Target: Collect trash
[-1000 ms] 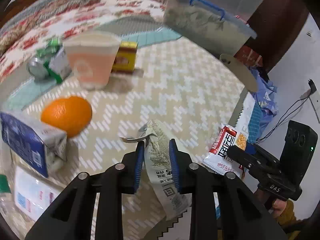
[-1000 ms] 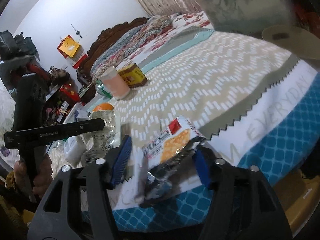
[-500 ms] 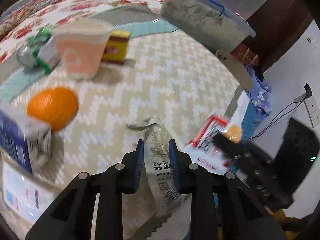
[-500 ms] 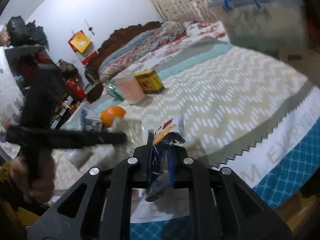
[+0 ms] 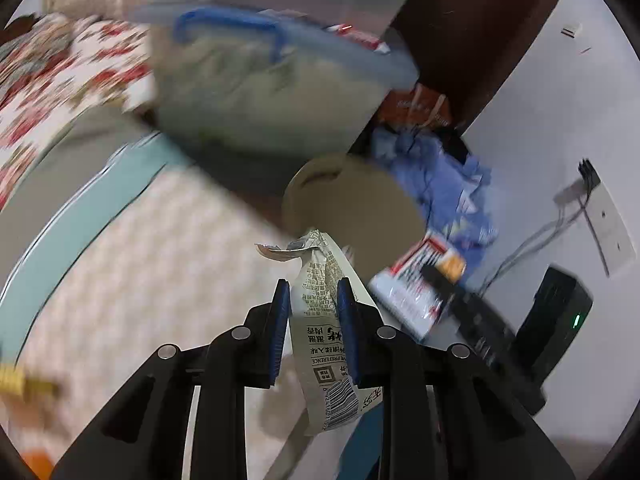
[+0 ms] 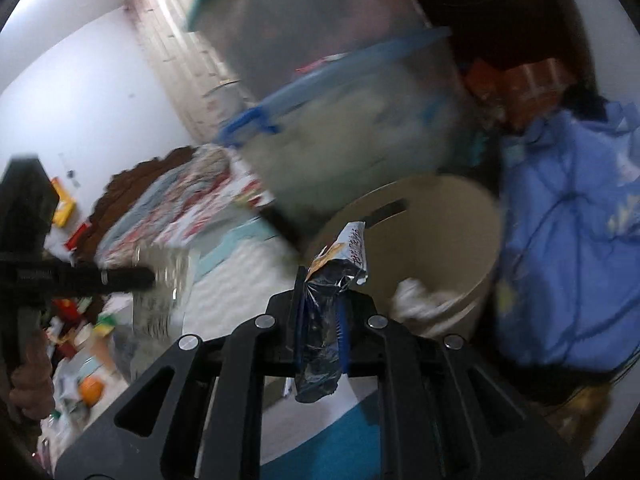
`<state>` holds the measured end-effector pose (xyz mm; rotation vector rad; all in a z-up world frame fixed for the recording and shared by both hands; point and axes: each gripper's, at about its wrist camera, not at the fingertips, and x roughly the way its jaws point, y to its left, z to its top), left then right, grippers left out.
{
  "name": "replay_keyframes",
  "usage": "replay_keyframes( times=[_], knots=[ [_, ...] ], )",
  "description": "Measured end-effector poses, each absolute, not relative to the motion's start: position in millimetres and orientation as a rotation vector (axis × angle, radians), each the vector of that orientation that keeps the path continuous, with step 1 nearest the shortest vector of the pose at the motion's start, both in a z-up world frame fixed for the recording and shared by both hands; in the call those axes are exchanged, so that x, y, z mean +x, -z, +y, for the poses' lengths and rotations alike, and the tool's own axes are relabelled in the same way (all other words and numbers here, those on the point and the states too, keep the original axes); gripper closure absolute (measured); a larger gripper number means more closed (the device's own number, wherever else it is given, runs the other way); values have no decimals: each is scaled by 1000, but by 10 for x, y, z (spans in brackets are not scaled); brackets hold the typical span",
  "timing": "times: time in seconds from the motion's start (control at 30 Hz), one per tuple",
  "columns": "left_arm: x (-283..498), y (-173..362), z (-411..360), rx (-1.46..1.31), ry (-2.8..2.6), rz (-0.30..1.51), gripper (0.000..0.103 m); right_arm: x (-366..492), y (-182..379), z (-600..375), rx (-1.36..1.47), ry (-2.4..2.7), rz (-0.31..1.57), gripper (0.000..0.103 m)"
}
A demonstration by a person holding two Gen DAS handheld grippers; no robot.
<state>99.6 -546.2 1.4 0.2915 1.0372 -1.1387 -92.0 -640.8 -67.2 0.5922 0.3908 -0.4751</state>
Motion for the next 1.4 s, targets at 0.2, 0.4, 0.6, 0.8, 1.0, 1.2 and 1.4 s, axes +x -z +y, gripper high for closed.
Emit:
replay_keyframes(
  times=[0.2, 0.4, 0.6, 0.8, 1.0, 1.2, 1.4],
  knots=[
    [999, 287, -6348, 351, 1101, 984, 35, -979, 844, -6979, 750, 452, 312, 12],
    [1050, 359, -6127, 353, 1071, 939, 36, -1145, 752, -6985, 748, 508, 227, 24],
    [979, 12, -5185, 265, 1105, 875, 36, -1251, 762, -6680, 825, 426, 191, 26],
    [665, 3, -3949, 323, 1071, 884, 36, -1034, 757, -6120, 837, 266, 269, 37],
    [490, -47, -2365, 270, 895, 876, 36, -484, 745, -5345, 791, 70, 407, 47],
    [718, -82, -760, 71, 554, 903, 39, 164, 816, -4278, 707, -173, 588, 51],
    [839, 4, -248, -58, 542, 915, 46, 771, 825, -3149, 513, -385, 765, 51]
  ],
)
